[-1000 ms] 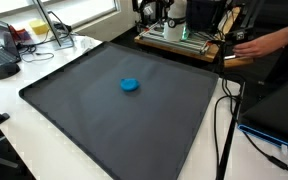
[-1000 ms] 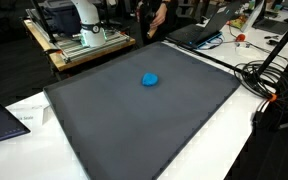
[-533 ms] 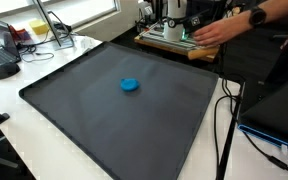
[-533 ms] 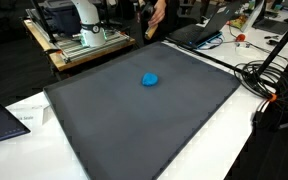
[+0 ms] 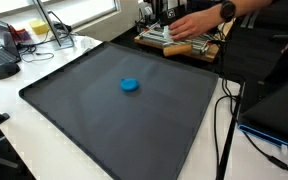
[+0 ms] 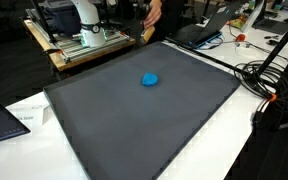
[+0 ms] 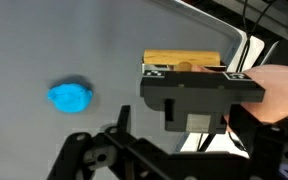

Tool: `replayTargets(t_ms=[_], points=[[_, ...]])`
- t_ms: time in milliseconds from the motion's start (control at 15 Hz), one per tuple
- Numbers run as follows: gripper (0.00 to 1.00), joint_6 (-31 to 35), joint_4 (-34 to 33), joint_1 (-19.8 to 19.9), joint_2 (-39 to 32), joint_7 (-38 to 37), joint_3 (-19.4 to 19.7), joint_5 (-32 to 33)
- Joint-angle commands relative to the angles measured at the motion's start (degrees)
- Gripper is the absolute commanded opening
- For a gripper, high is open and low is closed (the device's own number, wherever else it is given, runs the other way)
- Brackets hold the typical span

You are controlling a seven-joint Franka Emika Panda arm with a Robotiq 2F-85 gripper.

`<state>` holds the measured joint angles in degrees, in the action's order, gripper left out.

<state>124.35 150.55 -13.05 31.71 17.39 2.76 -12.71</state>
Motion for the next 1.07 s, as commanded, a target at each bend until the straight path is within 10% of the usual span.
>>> replayTargets(t_ms=[0,600,1000], points=[[1.0,-1.2,-0.2,0.7,0.6,1.7,0.3,-0.9],[0.99,-0.9,-0.6,0.6,0.1,1.9,-0.1,-1.0],[0.45,-0.1,-1.3,-0.6,-1.3,0.9,-1.7,-1.4]])
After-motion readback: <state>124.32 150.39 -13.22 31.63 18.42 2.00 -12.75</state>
